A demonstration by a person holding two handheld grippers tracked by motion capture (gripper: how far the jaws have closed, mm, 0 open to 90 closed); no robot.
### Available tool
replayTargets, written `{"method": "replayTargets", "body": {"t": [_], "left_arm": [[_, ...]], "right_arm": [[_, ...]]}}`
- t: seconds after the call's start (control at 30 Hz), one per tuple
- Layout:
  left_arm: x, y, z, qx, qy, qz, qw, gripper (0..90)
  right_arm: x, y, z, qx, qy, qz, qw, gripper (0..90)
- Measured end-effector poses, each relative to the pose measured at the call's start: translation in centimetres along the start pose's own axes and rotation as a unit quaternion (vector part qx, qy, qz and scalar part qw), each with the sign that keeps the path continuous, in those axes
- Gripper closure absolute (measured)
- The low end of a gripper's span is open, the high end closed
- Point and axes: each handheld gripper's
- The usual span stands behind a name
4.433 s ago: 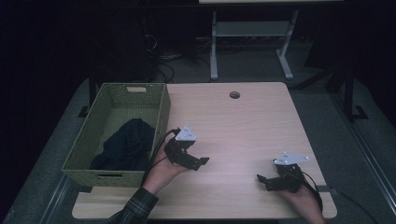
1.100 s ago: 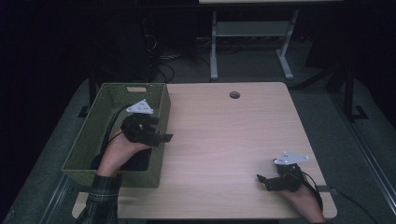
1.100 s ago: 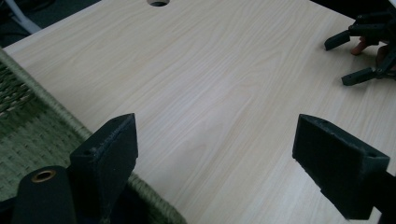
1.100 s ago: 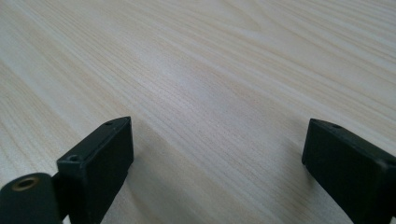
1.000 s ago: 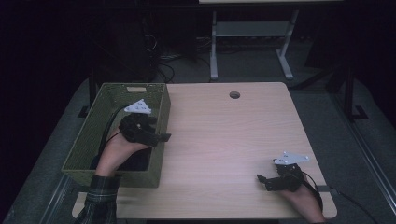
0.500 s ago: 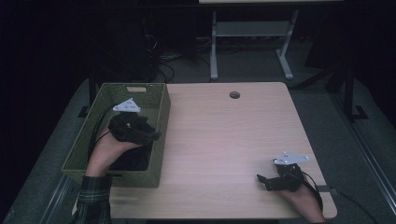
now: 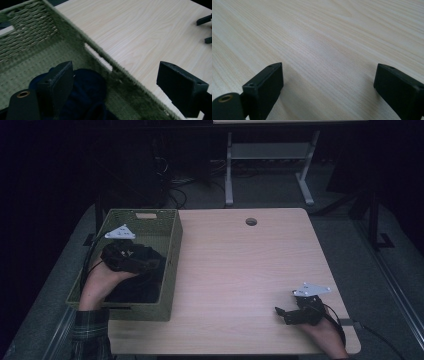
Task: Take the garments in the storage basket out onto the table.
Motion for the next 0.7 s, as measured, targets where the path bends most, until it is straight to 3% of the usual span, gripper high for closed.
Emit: {"method": "replayTargets", "body": {"t": [0.43, 0.7], "left_arm": [[-1.9, -1.6, -1.3, 0.03, -0.014, -0.023, 0.9992, 13.9], [-3.2, -2.6, -1.4, 0.047, -0.035, -0.037, 0.9976, 13.9]], "right_arm": [[0.0, 0.0, 0.0, 0.0, 0.0, 0.001, 1.0, 8.6], [0.0, 0.0, 0.0, 0.0, 0.0, 0.001, 1.0, 8.6]]}}
Point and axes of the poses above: each handheld gripper's, and its own axes: z roughly forward along the jaws, x roughly out of its top, y roughly to its right, and after that the axes turned 11 degrees about z, right-handed
